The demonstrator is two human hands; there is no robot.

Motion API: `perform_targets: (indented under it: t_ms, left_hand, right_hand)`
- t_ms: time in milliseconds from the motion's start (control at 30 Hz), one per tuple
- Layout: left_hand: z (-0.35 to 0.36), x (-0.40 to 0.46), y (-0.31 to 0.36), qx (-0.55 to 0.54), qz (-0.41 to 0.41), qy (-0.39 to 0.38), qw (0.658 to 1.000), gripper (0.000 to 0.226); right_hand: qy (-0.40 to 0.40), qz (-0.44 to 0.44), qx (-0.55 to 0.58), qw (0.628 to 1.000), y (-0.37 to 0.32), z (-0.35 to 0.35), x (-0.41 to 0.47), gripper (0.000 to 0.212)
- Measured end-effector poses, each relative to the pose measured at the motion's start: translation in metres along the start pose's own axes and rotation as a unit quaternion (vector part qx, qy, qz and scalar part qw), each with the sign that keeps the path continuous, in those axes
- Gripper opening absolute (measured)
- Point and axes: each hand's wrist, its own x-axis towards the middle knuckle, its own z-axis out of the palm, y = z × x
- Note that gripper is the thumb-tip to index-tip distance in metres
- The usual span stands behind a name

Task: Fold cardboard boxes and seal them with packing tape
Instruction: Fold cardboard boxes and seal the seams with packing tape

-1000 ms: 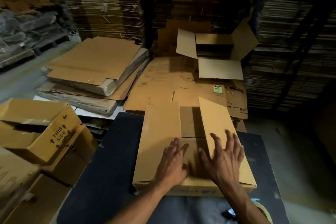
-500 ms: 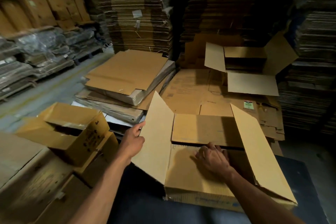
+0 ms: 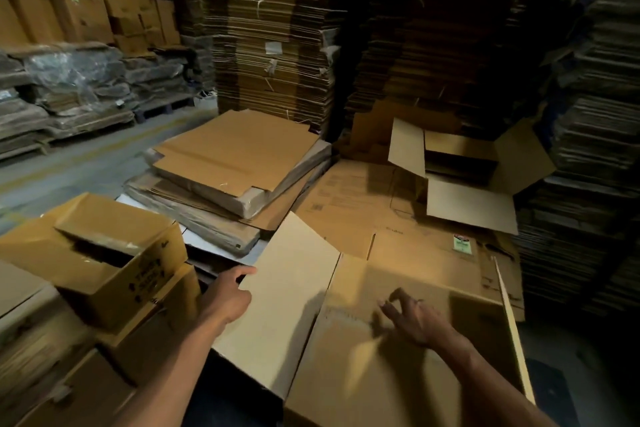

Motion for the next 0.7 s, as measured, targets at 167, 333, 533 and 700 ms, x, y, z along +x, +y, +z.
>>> perform_targets:
  t_ms: [167,333,533,700]
  left_hand:
    - [-0.005,-0.010,-0.008,0.012,0.004,0.017,1.000,0.061]
    - [-0.004,-0.022,0.006,0.017,0.019,0.031,0.999,0.058]
    - [0.002,-0.036,0.036,0.105,0.065,0.039,0.992,0.059]
    - [0.008,-0.047,0.054,0.193,0.109,0.021,0.975,0.056]
  right_hand:
    - [-0.047,-0.041,0.074,0.995,-0.009,-0.023,-0.049,0.056]
    - [-0.264,-0.081,0.176,0.945,-0.036,-0.025,-0.075,0.026]
    - [-0.323,-0.129,0.035,0.937,-0.061,0.027,-0.057,0.027]
    - [-0.284,-0.115,-0.174,0.936,-0.065,0.052,-0.061,0.049]
